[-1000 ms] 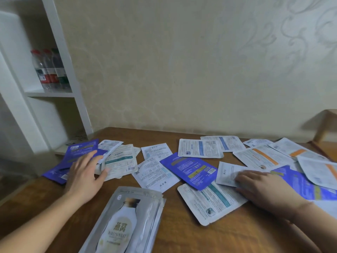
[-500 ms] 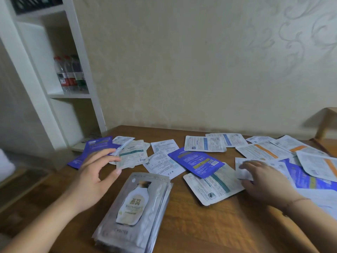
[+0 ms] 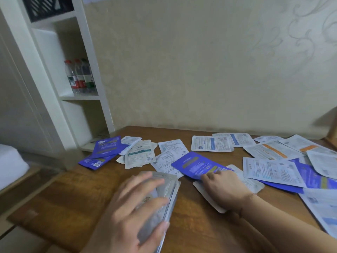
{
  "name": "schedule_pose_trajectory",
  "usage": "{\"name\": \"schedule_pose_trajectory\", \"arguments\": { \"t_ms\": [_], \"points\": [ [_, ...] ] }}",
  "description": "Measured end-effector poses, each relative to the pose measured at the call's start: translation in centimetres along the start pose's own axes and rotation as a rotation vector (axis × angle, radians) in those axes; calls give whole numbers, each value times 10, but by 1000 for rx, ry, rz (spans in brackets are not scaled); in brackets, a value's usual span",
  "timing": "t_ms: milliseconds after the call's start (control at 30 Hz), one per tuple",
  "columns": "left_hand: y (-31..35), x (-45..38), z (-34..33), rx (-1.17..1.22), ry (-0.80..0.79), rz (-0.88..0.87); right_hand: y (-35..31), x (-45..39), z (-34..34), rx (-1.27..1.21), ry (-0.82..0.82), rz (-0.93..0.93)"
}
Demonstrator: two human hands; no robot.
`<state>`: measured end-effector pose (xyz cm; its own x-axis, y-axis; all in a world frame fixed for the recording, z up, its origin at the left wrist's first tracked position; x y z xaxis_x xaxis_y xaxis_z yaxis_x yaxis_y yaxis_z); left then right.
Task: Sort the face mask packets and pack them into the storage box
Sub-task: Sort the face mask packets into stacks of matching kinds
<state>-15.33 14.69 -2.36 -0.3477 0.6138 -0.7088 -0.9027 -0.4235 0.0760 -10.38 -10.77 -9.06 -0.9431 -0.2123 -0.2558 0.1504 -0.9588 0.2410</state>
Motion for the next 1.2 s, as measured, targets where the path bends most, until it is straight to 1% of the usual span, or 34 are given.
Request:
{"name": "schedule_pose_trajectory", "arguments": {
  "t_ms": [67,100,133,167,200,233,267,300,333,367,400,433,467,533,600,667,733,767,800,833,867,900,933,967,1000,1033,1133,1200],
  "points": [
    [20,12,-16,126,-7,-62,-2,27,8,25,64,104],
    [28,15,-26,199,-90,-74,3,40,12,-8,102,87],
    [37,17,-40,345,-205,-58,8,54,15,-40,149,53],
    [51,15,-54,529,-321,36,14,69,20,-95,198,-19],
    [67,22,-59,679,-400,127,21,84,29,-167,266,-122],
    [71,27,-73,886,-494,319,28,99,38,-240,338,-260],
    [72,25,-87,1083,-486,550,31,115,51,-356,407,-397],
    [80,22,-99,1182,-426,663,35,130,61,-572,491,-506],
    [88,14,-109,1224,-347,751,38,143,68,-867,580,-617],
    [92,9,-118,1319,-232,784,39,153,70,-1195,637,-717],
    [96,4,-128,1421,-144,860,37,162,71,-1467,625,-802],
    [97,-8,-134,1504,-124,959,34,168,70,-1643,582,-842],
    [101,-19,-135,1566,-137,1005,30,173,69,-1747,512,-871],
    [104,-32,-137,1683,-154,1026,23,177,59,-1906,394,-910],
    [104,-35,-135,1644,-161,1036,18,180,50,-1968,326,-955],
    [99,-31,-137,1609,-152,1000,16,179,44,-1959,261,-972],
    [90,-27,-135,1591,-138,1019,20,175,40,-1836,269,-982],
    [85,-26,-133,1579,-131,1049,26,171,39,-1704,319,-966],
    [79,-24,-131,1560,-126,1076,33,164,40,-1516,380,-928],
    [74,-22,-129,1536,-123,1083,39,156,40,-1294,410,-844],
    [69,-20,-126,1500,-120,1077,42,145,36,-1050,354,-729],
    [64,-18,-124,1461,-114,1067,41,133,26,-814,181,-618],
    [59,-16,-124,1422,-104,1070,40,122,11,-622,-57,-526],
    [56,-15,-124,1398,-97,1076,41,113,-5,-473,-249,-466],
    [54,-13,-124,1377,-98,1083,44,104,-14,-387,-355,-434],
    [51,-12,-126,1363,-106,1086,48,93,-20,-341,-384,-418],
    [47,-10,-131,1330,-126,1091,68,63,-27,-247,-325,-435],
    [45,-11,-133,1333,-144,1083,84,49,-31,-262,-347,-478]
  ]
}}
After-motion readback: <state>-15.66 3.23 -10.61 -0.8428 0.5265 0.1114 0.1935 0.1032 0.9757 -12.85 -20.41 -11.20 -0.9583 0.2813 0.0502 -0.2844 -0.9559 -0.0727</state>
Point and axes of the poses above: each hand's wrist, its own x-axis away from the middle knuckle, its own z-axis out of the back of the hand, y = z × x, the point moved 4 cm from there along -x, towards the middle knuckle, and after that the axes turned 3 degrees about -x, right-handed, at the moved point
